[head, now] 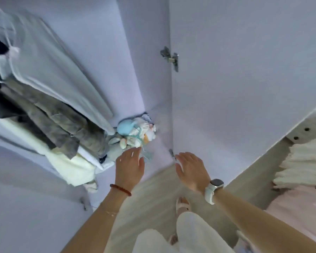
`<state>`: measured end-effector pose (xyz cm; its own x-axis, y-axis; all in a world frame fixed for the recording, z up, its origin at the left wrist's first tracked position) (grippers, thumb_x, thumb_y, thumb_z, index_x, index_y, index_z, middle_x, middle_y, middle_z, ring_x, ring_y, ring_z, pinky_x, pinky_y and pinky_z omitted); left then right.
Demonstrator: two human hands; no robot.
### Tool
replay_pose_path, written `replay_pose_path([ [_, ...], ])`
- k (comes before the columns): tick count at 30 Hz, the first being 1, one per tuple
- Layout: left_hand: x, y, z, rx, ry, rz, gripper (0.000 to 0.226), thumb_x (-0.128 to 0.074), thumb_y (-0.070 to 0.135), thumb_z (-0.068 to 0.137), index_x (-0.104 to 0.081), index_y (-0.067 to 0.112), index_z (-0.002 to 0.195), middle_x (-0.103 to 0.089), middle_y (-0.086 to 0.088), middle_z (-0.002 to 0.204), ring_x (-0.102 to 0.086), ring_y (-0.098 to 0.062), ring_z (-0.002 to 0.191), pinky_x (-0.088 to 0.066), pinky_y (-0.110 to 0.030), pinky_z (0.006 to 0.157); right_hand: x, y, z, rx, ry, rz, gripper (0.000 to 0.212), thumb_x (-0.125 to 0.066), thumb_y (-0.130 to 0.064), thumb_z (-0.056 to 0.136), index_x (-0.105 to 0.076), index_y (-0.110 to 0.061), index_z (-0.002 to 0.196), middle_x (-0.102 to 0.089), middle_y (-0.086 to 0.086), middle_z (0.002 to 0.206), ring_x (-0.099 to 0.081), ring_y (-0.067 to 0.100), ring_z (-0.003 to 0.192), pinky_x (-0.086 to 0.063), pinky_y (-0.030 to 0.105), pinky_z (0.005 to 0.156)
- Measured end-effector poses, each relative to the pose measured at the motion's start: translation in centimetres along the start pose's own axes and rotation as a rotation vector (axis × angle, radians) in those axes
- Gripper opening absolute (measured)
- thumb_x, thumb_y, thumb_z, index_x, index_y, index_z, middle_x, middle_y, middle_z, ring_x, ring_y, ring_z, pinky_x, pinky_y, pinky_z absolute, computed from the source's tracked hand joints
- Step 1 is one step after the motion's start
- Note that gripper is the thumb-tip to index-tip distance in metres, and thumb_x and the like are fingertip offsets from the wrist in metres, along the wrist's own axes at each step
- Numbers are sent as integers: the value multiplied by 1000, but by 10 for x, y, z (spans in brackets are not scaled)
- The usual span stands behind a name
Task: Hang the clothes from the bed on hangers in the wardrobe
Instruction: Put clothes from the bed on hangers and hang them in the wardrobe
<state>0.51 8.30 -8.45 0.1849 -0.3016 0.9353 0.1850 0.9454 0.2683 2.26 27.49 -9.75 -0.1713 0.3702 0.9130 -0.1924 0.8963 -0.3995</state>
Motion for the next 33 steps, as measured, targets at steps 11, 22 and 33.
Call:
replay_pose_path([
  [11,178,-198,56,384,459,103,43,-33,27,86,-62,8,110,-62,-10,113,-57,-34,99,-44,-44,81,15,-201,200,310,58,111,32,-39,-18,95,-52,-13,124,-55,5,127,-48,23,116,-35,30,93],
  [22,279,-303,145,405,634,414,42,-38,29,83,-63,14,114,-62,-4,117,-48,-21,110,-40,-40,87,95,-431,362,465,99,653,21,-45,-17,95,-57,-4,105,-59,13,103,-52,27,100,-36,25,82],
  [33,267,-327,145,323,618,342,43,-33,31,94,-54,14,128,-58,-8,127,-49,-23,120,-36,-43,94,99,-453,399,260,126,359,37,-39,-7,90,-42,-8,127,-50,15,125,-51,36,108,-44,37,89],
])
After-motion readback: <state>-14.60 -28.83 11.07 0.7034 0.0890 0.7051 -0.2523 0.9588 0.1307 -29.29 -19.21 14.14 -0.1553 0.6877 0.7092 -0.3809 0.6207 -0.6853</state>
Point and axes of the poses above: each hand's wrist, its own z-axis towards the middle knuckle, its own x-axis out of the back of the hand, y = z × x, the point moved 6 cm from there along z, towards the middle knuckle
